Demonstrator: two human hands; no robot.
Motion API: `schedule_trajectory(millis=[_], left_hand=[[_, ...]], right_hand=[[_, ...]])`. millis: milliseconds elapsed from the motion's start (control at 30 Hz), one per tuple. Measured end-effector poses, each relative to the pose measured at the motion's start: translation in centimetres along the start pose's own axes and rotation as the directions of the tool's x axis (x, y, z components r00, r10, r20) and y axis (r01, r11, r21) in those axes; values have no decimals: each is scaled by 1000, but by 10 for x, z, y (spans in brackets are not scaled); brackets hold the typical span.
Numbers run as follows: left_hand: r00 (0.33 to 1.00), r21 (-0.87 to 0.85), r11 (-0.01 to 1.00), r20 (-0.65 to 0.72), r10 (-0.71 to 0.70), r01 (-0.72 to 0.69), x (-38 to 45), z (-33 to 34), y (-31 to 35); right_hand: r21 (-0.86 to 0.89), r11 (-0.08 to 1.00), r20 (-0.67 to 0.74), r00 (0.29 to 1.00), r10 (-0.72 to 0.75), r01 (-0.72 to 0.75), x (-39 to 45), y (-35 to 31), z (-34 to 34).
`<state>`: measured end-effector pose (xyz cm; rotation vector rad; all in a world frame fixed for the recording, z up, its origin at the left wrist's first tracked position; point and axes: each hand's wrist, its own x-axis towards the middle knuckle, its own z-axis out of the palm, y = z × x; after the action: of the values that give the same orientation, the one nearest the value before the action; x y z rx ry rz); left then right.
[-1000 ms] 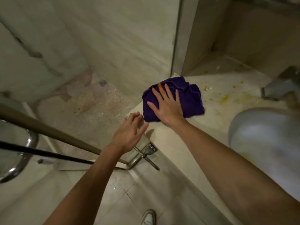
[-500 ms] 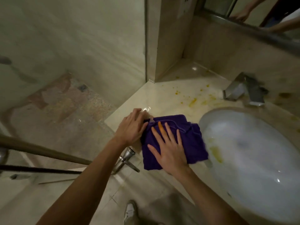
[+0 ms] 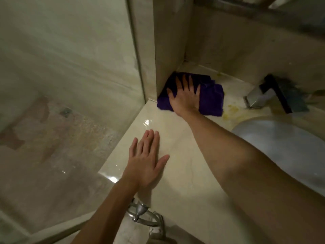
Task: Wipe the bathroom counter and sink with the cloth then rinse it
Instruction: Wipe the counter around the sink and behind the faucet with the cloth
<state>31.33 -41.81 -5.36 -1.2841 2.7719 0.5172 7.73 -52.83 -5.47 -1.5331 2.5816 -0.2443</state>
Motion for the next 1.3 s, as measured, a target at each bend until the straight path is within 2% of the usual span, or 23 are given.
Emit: schedule_trajectory(millis=[100,200,300,467,567,733,900,1033,1167,1300], left_hand=[[999,-27,999,-27,21,-21,2,1,-1],[999,-18,1000,-31,20,-21,1,4,-3],[999,-42,998,-23,37,-38,0,1,-5],[998,-58,997,19,54,-52,-3,-3,-6],[998,-55,997,38,46,-44,-1,-2,-6],[992,-77,996,110,58,-50,2,-6,-6],[989,-55,998,140,39,-32,5,-6,-6],[994,-49,998,104,41,-36,4,-3,-5],[995,-39,998,90,45,-42,2,0,-6],[994,-64,997,95,46,-40,2,-3,-6]], right_hand=[[-13,1000,7,1000,-13,13,7,5,-2],[-31,999,-12,999,-45,45,-27,11,-1],[-48,996,32,997,-68,69,-88,25,-5],[-72,997,28,999,-26,28,-222,47,-5],[-90,993,35,997,-74,77,-258,59,-1],[-46,988,68,987,-146,150,-190,77,-14],[-22,999,11,999,34,-34,-46,111,-26],[-55,995,12,997,-81,82,35,129,-35],[-83,990,19,994,-110,111,42,128,-33],[-25,995,51,994,-96,97,-11,106,-29]])
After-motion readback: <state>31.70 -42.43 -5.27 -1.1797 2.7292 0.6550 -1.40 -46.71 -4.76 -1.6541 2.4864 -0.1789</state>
